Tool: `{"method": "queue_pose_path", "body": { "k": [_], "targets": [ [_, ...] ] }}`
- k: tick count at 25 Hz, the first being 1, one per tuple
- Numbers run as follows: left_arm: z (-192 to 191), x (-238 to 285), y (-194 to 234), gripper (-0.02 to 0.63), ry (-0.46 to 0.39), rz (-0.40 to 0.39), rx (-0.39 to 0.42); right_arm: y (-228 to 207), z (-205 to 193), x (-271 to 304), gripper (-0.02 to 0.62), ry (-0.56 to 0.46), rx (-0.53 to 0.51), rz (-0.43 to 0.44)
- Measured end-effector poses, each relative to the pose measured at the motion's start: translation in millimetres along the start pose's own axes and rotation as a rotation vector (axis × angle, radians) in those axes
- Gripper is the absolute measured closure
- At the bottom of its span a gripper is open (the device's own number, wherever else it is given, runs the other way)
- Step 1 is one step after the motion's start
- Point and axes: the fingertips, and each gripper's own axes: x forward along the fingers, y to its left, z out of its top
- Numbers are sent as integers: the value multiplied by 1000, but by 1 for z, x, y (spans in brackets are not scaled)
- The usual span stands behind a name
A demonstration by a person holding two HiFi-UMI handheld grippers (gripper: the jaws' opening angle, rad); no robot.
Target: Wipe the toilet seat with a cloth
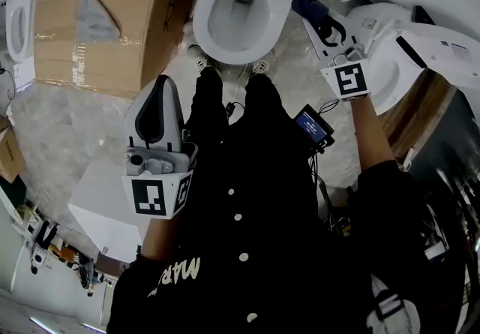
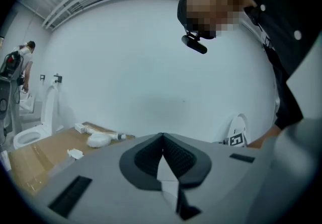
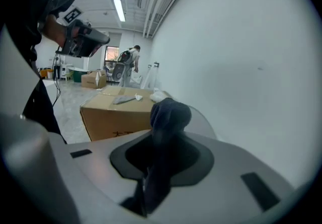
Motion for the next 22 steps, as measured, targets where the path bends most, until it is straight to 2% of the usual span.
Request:
{"method": "queue_pose_path", "body": {
  "k": [7,13,22],
  "targets": [
    [-32,18,19,600,47,-22,-23,42,-56,70,508,107,-138,83],
    [-63,25,34,600,88,-32,-31,52,-99,121,509,196,-244,81],
    [-112,37,51,600,126,-23,-90,72,-182,198,509,335,-534,190]
  ]
}}
